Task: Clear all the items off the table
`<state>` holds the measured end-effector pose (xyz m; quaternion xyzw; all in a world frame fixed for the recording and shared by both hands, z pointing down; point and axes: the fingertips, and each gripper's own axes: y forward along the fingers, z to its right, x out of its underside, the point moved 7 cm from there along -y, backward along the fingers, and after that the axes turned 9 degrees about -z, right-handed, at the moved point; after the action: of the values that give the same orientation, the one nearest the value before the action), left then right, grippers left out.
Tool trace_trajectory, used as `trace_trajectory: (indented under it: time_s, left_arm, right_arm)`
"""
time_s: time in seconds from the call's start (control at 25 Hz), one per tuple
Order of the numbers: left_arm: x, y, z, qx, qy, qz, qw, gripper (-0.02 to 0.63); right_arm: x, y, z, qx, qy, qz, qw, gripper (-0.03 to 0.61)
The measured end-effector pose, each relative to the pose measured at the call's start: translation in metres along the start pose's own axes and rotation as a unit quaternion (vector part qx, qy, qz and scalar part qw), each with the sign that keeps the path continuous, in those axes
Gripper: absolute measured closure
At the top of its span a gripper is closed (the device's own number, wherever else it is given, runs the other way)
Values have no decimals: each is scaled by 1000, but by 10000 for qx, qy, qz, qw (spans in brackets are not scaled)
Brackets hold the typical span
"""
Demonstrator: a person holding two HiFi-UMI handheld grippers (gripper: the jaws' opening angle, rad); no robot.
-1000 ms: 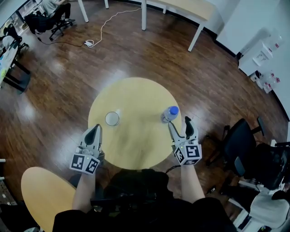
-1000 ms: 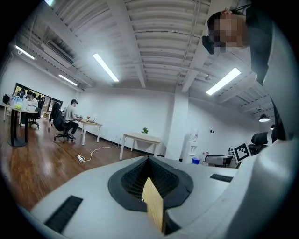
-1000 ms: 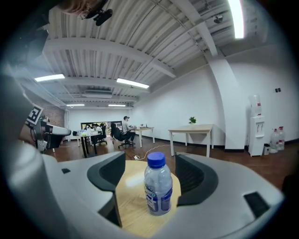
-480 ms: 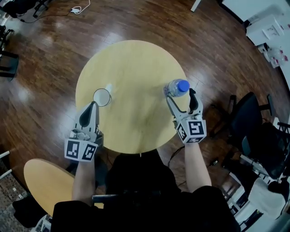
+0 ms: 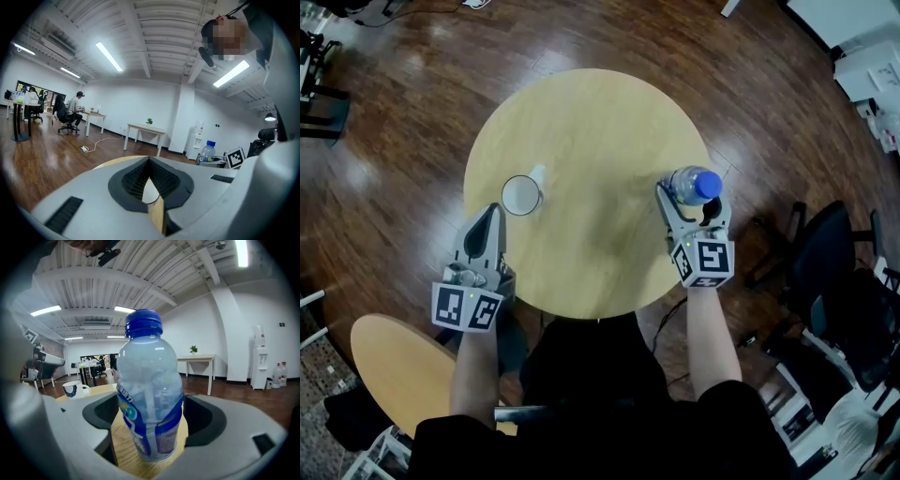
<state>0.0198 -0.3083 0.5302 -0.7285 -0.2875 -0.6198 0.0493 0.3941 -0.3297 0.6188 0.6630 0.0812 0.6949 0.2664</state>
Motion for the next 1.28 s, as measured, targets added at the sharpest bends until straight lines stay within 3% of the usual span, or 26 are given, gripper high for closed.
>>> trace_trajectory:
  time_s: [0.12, 0.16, 0.44, 0.64, 0.76, 1.08, 1.28]
  left_arm:
    - [-1, -3, -11, -137, 0, -34, 9999, 614]
    - [-1, -4, -11, -152, -15, -31, 9999, 614]
    - [-19, -20, 6, -162, 67, 163, 9997, 614]
    - [-44, -58, 9, -411, 93, 278, 9987, 614]
    - [-62, -68, 12, -605, 119, 641, 9960, 614]
    - [-84, -136, 17, -1122, 206, 1235, 9858, 614]
    - [-84, -200, -3, -1801, 206, 1543, 9713, 614]
  right_arm:
    - [-4, 9, -5, -75, -64, -132, 9999, 148]
    - [-5, 11, -5, -69, -90, -206, 9997, 193]
    - [-5, -8, -13, -163, -171, -323, 9992, 198]
    - [-34, -45, -24, -381, -310, -146, 9987, 198]
    - [-73, -51, -19, -555, -595, 232, 9964, 198]
    - [-146, -73, -52, -1316, -1208, 889, 9799, 199]
    - [-175, -60, -114, -2057, -1630, 1167, 9579, 199]
